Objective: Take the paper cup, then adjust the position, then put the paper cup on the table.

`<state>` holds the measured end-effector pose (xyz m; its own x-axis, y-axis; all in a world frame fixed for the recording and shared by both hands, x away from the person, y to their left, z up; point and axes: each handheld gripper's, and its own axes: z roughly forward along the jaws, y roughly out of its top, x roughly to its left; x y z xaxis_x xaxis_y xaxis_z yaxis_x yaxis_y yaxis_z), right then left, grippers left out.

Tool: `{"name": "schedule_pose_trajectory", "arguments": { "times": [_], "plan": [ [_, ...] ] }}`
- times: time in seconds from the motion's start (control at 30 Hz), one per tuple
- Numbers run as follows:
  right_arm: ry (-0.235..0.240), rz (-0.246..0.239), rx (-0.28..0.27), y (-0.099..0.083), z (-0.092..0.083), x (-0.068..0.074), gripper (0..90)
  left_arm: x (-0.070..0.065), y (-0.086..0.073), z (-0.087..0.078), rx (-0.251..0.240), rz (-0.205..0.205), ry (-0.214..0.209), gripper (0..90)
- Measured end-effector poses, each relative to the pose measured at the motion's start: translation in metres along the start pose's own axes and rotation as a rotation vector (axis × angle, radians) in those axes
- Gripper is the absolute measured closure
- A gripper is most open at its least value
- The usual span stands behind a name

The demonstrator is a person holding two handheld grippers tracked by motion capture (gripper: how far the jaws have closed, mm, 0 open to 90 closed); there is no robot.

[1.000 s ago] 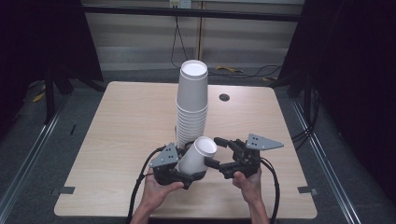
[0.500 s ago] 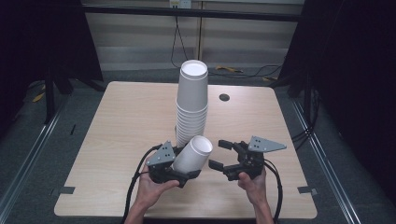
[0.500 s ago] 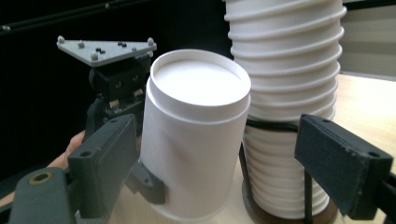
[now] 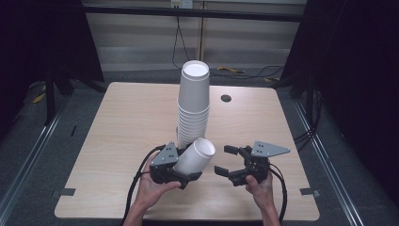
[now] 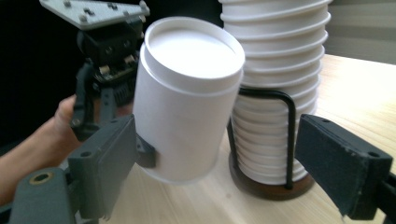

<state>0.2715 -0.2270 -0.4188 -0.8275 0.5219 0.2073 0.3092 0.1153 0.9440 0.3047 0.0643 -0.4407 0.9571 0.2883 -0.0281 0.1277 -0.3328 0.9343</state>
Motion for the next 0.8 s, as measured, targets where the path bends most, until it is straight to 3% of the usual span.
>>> {"name": "schedule_pose_trajectory", "arguments": {
  "times": [0.3,0.63,0.8],
  "plan": [
    [-0.003,-0.037,0.097,-0.002,0.002,-0.003,13.3,0.0,0.001,0.005,0.079,0.037,-0.001,15.7],
    [-0.005,-0.071,0.157,-0.003,0.003,-0.006,13.3,0.001,0.007,0.01,0.174,0.082,-0.015,15.8],
    [-0.005,-0.084,0.191,-0.003,0.003,-0.006,14.2,0.002,0.007,0.012,0.192,0.088,-0.015,15.7]
  ]
}}
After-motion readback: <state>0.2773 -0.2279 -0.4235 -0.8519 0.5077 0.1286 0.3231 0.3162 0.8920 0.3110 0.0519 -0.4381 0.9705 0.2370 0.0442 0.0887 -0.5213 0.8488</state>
